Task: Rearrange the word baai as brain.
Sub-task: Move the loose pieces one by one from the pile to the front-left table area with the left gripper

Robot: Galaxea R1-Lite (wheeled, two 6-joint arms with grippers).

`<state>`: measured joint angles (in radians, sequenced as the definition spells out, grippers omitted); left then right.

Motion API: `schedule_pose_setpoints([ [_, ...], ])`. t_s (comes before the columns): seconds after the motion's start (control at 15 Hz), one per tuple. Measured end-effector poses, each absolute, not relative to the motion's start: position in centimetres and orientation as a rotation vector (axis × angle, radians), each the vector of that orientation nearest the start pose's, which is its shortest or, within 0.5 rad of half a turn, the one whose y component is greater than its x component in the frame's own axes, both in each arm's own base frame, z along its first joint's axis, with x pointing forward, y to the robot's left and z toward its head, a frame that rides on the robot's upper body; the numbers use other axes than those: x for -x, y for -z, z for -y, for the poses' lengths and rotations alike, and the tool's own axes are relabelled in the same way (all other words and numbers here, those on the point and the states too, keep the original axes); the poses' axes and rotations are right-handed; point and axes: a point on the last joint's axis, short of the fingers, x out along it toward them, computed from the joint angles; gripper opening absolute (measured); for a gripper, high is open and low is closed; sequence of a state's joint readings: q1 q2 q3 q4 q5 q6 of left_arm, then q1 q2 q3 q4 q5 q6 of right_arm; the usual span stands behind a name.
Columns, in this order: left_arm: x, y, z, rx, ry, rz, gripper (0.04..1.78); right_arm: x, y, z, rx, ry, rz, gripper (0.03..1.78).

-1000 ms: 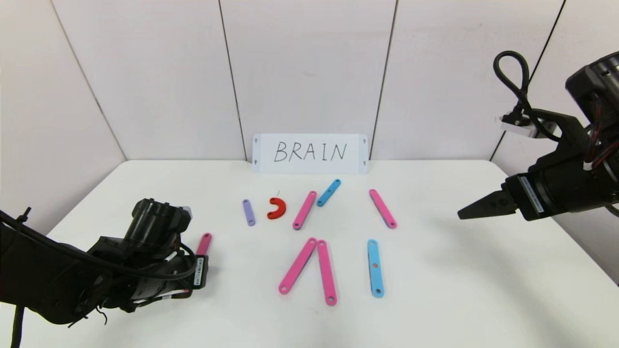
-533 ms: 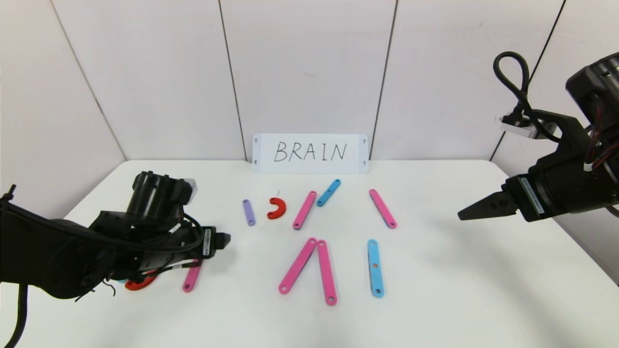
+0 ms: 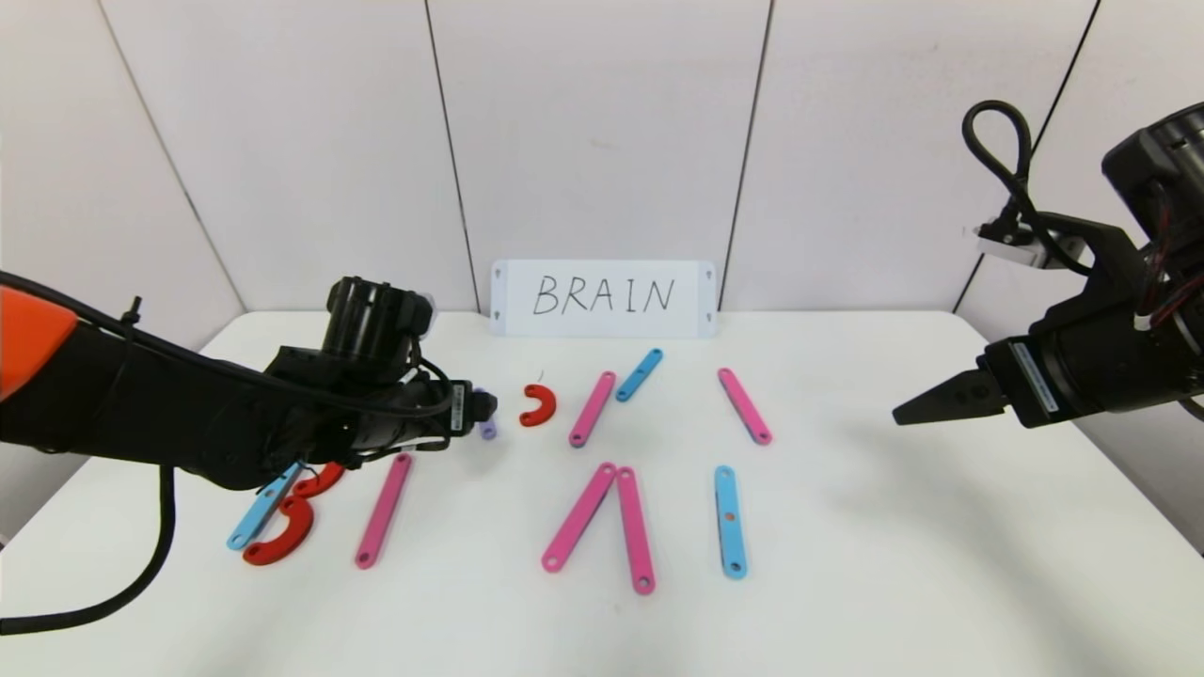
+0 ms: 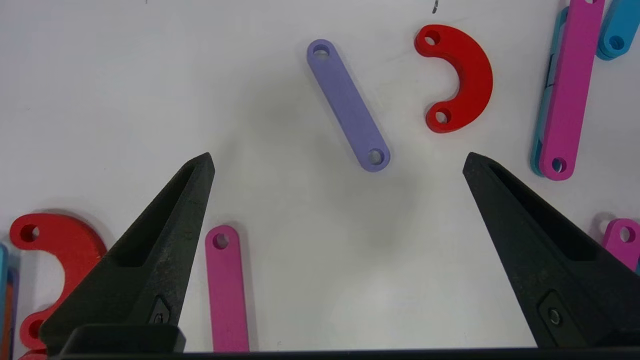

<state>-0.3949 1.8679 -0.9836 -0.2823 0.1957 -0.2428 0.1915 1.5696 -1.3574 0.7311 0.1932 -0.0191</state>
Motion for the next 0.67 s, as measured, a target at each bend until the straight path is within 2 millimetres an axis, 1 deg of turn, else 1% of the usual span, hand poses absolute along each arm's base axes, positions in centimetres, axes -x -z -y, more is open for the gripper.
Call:
schedule_pose_setpoints([
  [0.33,-33.4,-14.2,13.8,0.051,0.135,-0.591,1.74,-24.3,-25.3,-5.1,0.016,-0.363,-0.951,1.74],
  [0.67,-34.6,-14.1,15.4,0.043,0.161,-0.587,1.74,-24.6,-25.0,-5.2,0.016,-0.363,-0.962,1.74],
])
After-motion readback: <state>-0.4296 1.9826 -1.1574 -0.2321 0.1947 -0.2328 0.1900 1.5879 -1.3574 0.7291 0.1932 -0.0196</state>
